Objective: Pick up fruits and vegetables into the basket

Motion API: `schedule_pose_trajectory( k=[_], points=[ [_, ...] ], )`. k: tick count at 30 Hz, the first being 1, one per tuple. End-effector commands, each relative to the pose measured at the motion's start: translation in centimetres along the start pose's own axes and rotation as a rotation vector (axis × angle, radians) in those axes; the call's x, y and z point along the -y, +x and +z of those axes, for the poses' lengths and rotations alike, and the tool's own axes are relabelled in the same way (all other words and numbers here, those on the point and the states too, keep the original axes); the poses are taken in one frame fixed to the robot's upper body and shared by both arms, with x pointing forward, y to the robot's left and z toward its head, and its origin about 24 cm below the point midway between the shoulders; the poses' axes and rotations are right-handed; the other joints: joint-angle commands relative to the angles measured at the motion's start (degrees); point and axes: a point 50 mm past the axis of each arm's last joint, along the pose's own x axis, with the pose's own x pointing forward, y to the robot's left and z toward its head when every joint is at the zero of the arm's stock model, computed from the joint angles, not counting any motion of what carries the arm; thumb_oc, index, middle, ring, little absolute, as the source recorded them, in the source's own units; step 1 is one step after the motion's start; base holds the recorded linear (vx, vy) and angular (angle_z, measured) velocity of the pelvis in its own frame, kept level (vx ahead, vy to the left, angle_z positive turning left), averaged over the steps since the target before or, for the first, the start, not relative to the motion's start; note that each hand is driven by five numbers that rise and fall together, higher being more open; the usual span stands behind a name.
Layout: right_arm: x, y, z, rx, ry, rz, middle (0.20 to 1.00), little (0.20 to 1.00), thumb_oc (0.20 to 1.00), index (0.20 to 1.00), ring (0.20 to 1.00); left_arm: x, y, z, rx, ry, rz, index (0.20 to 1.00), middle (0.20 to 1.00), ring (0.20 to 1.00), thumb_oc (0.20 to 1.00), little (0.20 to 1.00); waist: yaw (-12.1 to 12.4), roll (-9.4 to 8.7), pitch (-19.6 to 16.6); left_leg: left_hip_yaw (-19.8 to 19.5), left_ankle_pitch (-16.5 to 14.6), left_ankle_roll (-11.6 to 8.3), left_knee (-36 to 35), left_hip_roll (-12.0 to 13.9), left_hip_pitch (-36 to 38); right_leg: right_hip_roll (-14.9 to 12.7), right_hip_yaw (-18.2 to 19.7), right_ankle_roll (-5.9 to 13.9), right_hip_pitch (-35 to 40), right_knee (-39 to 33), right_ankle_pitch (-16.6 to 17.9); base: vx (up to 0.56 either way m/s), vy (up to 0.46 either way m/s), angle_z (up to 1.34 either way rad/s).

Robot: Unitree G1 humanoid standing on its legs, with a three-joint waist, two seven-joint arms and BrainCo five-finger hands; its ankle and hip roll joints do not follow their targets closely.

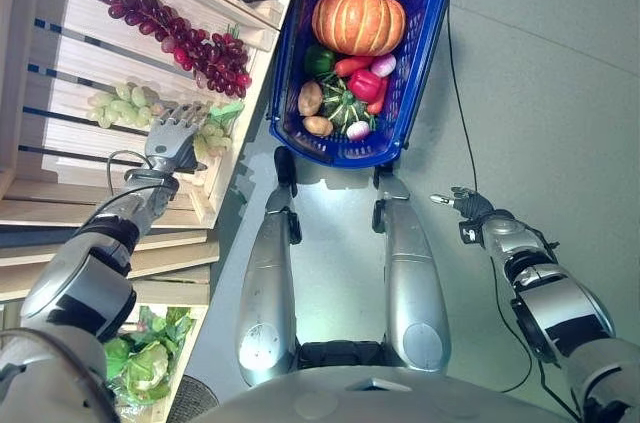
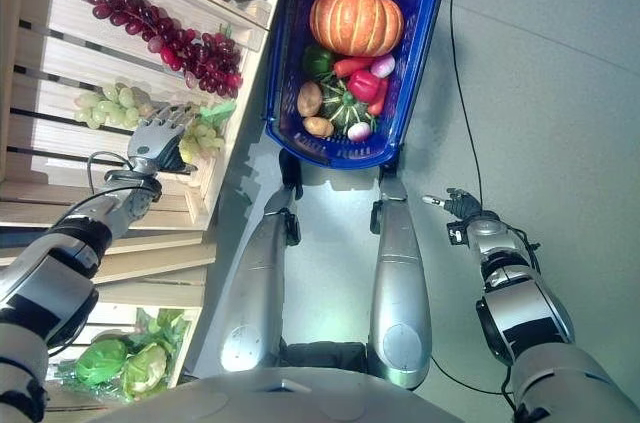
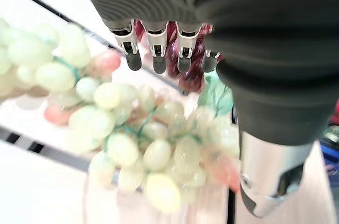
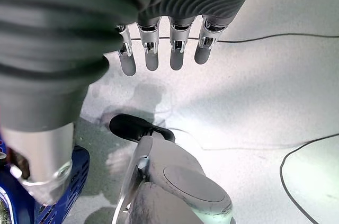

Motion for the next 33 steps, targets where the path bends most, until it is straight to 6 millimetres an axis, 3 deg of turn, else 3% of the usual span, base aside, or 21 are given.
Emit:
schedule_pose_trajectory(
  k=[1, 12, 18, 33],
  points=[
    [1.8, -0.5, -2.3, -0.075, -0.031, -0.040, 1.000, 1.000, 1.000, 1.000, 1.000, 0.6, -1.2, -2.8, -0.149, 0.046, -0.027, 1.000, 1.000, 1.000, 1.000, 1.000, 0.64, -0.11, -1.75, -0.54, -4.62, 2.60, 6.40, -3.10, -3.09, 3.44, -2.46, -1.72, 2.13, 4.96, -7.32, 0.00, 0.000, 0.00],
    [1.5, -0.4, -1.9, -0.065, -0.037, -0.036, 1.000, 1.000, 1.000, 1.000, 1.000, -0.1, -1.4, -4.4, -0.276, 0.141, 0.066, 1.000, 1.000, 1.000, 1.000, 1.000, 0.72, -0.55, -1.75, -0.78, -3.93, 2.35, 6.11, -2.95, -4.28, 3.70, -2.70, -1.89, 1.02, 5.21, -7.35, 0.00, 0.000, 0.00],
    [1.5, -0.3, -1.5, -0.059, -0.040, -0.028, 1.000, 1.000, 1.000, 1.000, 1.000, -1.5, -0.7, -5.1, -0.311, 0.190, 0.109, 1.000, 1.000, 1.000, 1.000, 1.000, 0.70, -1.07, -1.75, -0.99, -3.59, 2.37, 5.87, -2.97, -4.97, 4.06, -2.86, -1.90, 0.28, 5.28, -7.27, 0.00, 0.000, 0.00],
    [0.9, -0.2, -0.8, -0.035, -0.045, -0.012, 1.000, 1.000, 1.000, 1.000, 1.000, -3.1, 0.6, -4.6, -0.251, 0.262, 0.123, 1.000, 1.000, 1.000, 1.000, 1.000, 0.43, -2.00, -1.75, -1.30, -3.40, 2.19, 6.04, -2.90, -6.20, 4.27, -3.02, -1.75, -0.75, 4.92, -6.81, 0.00, 0.000, 0.00]
  ],
)
